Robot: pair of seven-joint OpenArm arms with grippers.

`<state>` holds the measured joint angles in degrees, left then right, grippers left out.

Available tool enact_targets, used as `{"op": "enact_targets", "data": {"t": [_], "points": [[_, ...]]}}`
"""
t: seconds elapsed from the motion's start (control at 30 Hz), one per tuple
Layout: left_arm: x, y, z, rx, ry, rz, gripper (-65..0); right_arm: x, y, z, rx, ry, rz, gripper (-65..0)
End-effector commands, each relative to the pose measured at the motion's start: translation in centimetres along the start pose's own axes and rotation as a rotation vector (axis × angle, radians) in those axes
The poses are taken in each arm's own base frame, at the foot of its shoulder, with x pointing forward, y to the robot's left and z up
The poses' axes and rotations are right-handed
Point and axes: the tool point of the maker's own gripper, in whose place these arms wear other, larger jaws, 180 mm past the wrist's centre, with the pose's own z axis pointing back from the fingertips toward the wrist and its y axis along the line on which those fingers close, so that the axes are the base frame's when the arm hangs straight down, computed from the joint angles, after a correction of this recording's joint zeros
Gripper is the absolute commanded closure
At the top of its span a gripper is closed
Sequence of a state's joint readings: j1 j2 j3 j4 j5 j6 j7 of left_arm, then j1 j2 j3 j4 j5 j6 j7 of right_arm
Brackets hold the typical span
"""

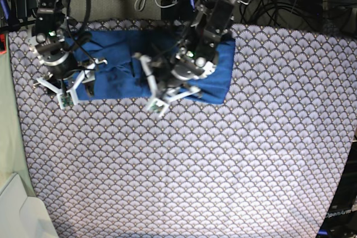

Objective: Fold the T-shirt properly
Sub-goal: 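Press the folded end down and release with the left gripper, then move the left gripper away and reposition the right gripper at the strip end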

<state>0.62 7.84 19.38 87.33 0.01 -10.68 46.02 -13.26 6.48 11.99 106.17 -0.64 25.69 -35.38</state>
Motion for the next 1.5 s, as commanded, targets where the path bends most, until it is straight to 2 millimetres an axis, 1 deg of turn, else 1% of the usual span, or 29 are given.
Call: {"op": "enact_targets", "data": {"t": [0.0,0.1,0.17,0.27,0.3,0.37,0.4,0.43,0.5,0.53,0.63,0.7,0.73,0.8,0.87,0.9,0.97,1.0,1.07,1.1,1.13,1.17,1.2,1.33,1.47], "points": [[2.9,-0.2,0.4,-0.009,-0.103,0.012,-0.5,1.1,-0.3,0.3,-0.004,-0.041,0.009,-33.3],[4.8,-0.8,0.7,-0.048,-0.207,0.057,-0.5,1.0,-0.3,0.3,-0.004,-0.039,0.009,-33.3],[5.4,-1.0,1.0,-0.062,-0.234,0.073,-0.5,1.0,-0.3,0.3,-0.004,-0.038,0.008,-33.3],[5.4,-0.8,1.4,-0.061,-0.239,0.073,-0.5,1.0,-0.4,0.3,-0.005,-0.039,0.008,-33.3],[5.0,-0.3,1.4,-0.052,-0.230,0.069,-0.4,1.0,-0.4,0.3,-0.006,-0.039,0.010,-33.3],[5.0,1.0,2.2,-0.028,-0.240,0.059,-0.4,1.0,-0.4,0.3,-0.006,-0.037,0.010,-33.4],[4.6,1.6,2.7,-0.013,-0.232,0.053,-0.4,1.0,-0.4,0.3,-0.007,-0.038,0.010,-33.5],[3.7,2.6,3.3,0.011,-0.204,0.052,-0.4,1.1,-0.4,0.3,-0.007,-0.040,0.010,-33.6],[2.6,5.9,5.3,0.090,-0.156,0.048,-0.4,1.1,-0.5,0.4,-0.009,-0.041,0.010,-33.6],[2.1,7.2,6.2,0.120,-0.135,0.048,-0.4,1.1,-0.7,0.4,-0.015,-0.040,0.008,-33.6],[-0.2,12.4,9.0,0.250,-0.065,0.087,-0.8,0.9,-2.1,0.6,-0.050,-0.037,-0.007,-33.7],[-1.8,15.2,10.4,0.320,-0.018,0.111,-0.9,0.8,-2.8,0.7,-0.069,-0.038,-0.016,-34.0],[-2.4,16.5,11.1,0.349,0.005,0.110,-0.9,1.2,-3.4,0.7,-0.084,-0.048,-0.023,-34.9],[-3.7,17.8,11.7,0.377,0.053,0.104,-1.0,1.0,-4.8,0.9,-0.120,-0.043,-0.044,-37.7],[-5.0,18.6,12.4,0.397,0.089,0.088,-1.9,0.1,-5.7,0.8,-0.137,-0.006,-0.060,-41.9],[-5.5,18.8,12.7,0.404,0.103,0.081,-4.2,-0.2,-5.9,0.7,-0.124,0.016,-0.049,-43.4],[-5.8,19.1,13.1,0.412,0.111,0.073,-12.9,-1.2,-6.1,0.3,-0.085,0.069,-0.027,-45.6],[-5.8,19.1,13.1,0.412,0.111,0.073,-18.7,-1.6,-6.5,0.2,-0.080,0.087,-0.037,-46.3],[-6.2,19.0,13.2,0.412,0.117,0.075,-28.2,-2.2,-7.2,0.1,-0.088,0.106,-0.072,-46.5],[-6.4,18.9,13.2,0.410,0.121,0.077,-32.5,-2.6,-7.6,0.1,-0.094,0.116,-0.087,-46.5],[-6.5,18.8,13.2,0.409,0.124,0.077,-35.4,-3.2,-7.9,0.2,-0.096,0.130,-0.100,-46.5],[-6.5,18.8,13.2,0.409,0.124,0.077,-36.7,-3.7,-8.2,0.1,-0.097,0.143,-0.113,-46.5],[-6.5,18.8,13.1,0.408,0.123,0.079,-36.5,-4.3,-8.2,0.0,-0.095,0.154,-0.126,-46.5],[-6.2,18.8,13.1,0.407,0.116,0.080,-33.9,-6.5,-8.3,-0.2,-0.090,0.201,-0.171,-46.5],[-6.1,18.8,13.0,0.407,0.112,0.080,-33.8,-7.6,-8.0,-0.3,-0.080,0.224,-0.189,-46.5]]}}
